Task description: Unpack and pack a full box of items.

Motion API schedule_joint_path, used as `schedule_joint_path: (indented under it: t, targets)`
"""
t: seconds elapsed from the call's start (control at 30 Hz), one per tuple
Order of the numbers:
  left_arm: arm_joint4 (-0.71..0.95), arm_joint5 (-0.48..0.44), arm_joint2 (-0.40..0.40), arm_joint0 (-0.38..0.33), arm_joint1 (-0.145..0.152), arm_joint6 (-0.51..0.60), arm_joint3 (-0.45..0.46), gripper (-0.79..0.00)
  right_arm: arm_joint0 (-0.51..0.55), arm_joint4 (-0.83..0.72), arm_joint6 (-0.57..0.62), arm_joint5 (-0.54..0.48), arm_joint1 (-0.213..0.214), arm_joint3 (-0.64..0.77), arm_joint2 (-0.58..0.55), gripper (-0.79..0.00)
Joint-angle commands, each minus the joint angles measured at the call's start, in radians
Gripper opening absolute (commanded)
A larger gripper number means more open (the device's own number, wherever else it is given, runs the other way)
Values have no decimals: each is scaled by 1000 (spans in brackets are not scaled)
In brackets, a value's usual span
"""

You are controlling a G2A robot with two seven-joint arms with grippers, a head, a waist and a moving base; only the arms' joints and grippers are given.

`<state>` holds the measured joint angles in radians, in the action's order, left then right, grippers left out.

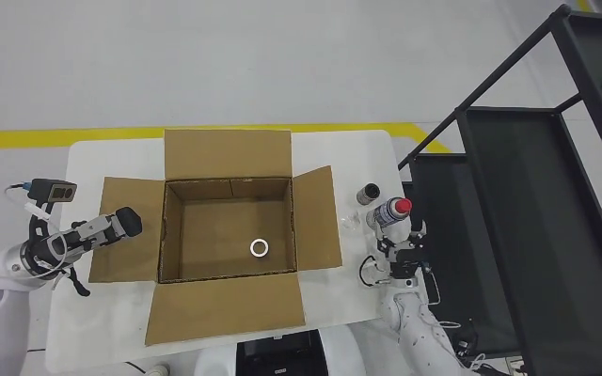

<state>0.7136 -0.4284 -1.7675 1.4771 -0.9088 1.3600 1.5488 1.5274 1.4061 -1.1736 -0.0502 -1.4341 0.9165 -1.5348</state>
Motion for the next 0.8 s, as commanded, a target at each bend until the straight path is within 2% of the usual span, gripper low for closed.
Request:
schedule_joint_path:
  t: [0.0, 0.23, 0.47, 0.57, 0.73, 0.77]
  targets:
    - [0, 0, 0, 0, 0, 0, 0, 0, 59, 12, -13, -17, 8, 78, -17, 0]
    - [0, 0, 0, 0, 0, 0, 0, 0, 333, 47, 47, -113, 34, 488, -83, 0]
    - [0, 0, 0, 0, 0, 0, 0, 0, 553, 58, 306, -210, 46, 918, -98, 0]
    - [0, 0, 0, 0, 0, 0, 0, 0, 584, 65, 417, -229, 49, 1045, -90, 0]
    - [0, 0, 0, 0, 0, 0, 0, 0, 559, 45, 574, -252, 53, 1171, -77, 0]
    - [0, 0, 0, 0, 0, 0, 0, 0, 559, 38, 606, -292, 55, 1189, -66, 0]
